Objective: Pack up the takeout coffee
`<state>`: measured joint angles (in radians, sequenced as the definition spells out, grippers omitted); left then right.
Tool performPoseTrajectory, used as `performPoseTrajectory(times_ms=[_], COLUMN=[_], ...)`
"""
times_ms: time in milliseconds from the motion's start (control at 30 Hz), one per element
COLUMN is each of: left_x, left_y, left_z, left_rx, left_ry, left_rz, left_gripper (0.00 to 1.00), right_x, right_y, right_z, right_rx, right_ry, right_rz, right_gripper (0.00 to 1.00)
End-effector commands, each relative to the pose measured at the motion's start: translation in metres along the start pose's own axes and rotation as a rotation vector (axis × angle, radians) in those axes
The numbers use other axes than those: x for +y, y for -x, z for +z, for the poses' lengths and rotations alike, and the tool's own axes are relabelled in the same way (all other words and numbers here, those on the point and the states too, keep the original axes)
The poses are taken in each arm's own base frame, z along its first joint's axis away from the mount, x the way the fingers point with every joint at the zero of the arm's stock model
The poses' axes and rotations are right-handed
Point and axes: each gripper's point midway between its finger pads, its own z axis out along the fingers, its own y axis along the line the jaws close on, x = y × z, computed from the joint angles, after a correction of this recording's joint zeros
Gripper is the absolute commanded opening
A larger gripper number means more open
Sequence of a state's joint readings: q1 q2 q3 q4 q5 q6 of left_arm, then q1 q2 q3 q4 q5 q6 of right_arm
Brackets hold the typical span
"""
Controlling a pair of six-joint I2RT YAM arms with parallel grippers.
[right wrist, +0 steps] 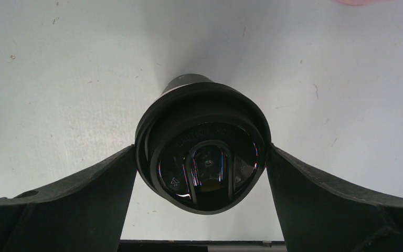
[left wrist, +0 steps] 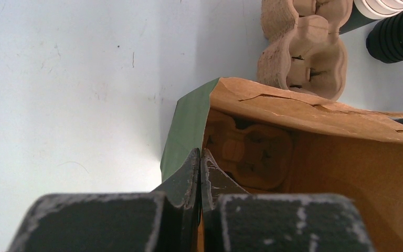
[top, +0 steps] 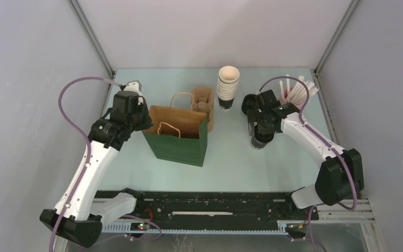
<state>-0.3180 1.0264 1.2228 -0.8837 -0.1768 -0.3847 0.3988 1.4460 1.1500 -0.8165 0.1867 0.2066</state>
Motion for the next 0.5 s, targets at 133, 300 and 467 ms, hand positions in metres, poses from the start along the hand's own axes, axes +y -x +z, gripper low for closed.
performPoseTrajectory(times_ms=[133,300,467], left_x=[-0.002,-0.002,-0.003], left_y=[0.002,-0.001,-0.003], left_z=[0.000,0.001,0.001], left_rx=[-0.017,-0.007,-0.005], left_ry=[-0.019,-0.022,-0.025], left_rz=[-0.011,-0.016,-0.016], left_gripper=[0.04,0.04,0.04], right_x=[0.009,0.008,0.009], right_y=[0.006,0.002,0.007], right_z=[-0.011,-0.015,-0.020], right_rx=[-0.065,-0.046,-0.063], right_ry=[0.024,0.004,0.004], right_rz=[-0.040,-0.031,-0.029], right_gripper=[1.00,1.00,1.00])
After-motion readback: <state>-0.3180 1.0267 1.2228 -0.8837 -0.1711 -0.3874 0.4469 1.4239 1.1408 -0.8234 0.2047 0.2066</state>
